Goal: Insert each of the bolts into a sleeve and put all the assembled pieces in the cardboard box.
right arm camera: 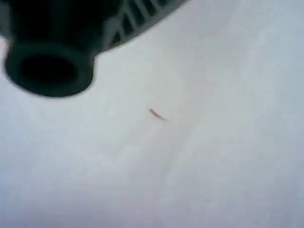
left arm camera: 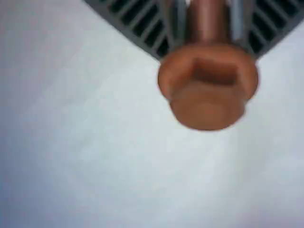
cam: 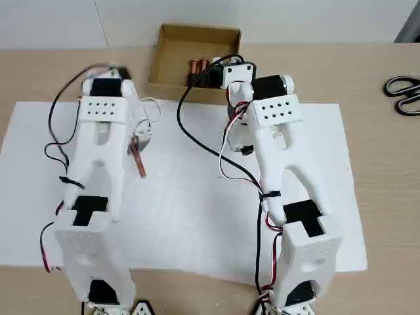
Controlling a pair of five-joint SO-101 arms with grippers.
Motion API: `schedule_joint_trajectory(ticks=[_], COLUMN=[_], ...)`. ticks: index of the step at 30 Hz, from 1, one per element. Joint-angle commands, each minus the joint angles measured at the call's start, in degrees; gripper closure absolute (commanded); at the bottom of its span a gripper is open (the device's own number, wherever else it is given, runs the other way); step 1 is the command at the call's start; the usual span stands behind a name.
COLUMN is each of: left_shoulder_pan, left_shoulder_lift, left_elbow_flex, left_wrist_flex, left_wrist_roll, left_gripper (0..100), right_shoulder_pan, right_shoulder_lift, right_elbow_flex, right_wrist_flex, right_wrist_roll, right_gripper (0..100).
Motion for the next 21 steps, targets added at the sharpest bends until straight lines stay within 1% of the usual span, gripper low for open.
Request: schedule_joint_trajectory(ticks=[1, 5, 15, 21], left_shoulder_pan=[0.7, 1.05, 1.85, 6.33], left_shoulder_lift=[-0.88, -3.08, -25.49, -37.36], left_elbow_flex=[-4.97, -5.58, -5.49, -3.74], left_wrist_flex=[1.85, 1.93, 1.85, 1.76], left_wrist_roll=[-12.22, -12.66, -12.84, -12.75], left_gripper=[99, 99, 99, 99], right_shoulder_pan=[0.04, -0.31, 0.04, -0.31], right_shoulder_lift=[-5.14, -11.56, -29.76, -38.55], right_elbow_flex=[-4.4, -4.75, -4.31, -4.31], right_wrist_flex=[0.13, 0.04, 0.13, 0.22], right_wrist_roll=[0.09, 0.09, 0.26, 0.18], right_gripper=[99.5, 99.5, 99.5, 99.5])
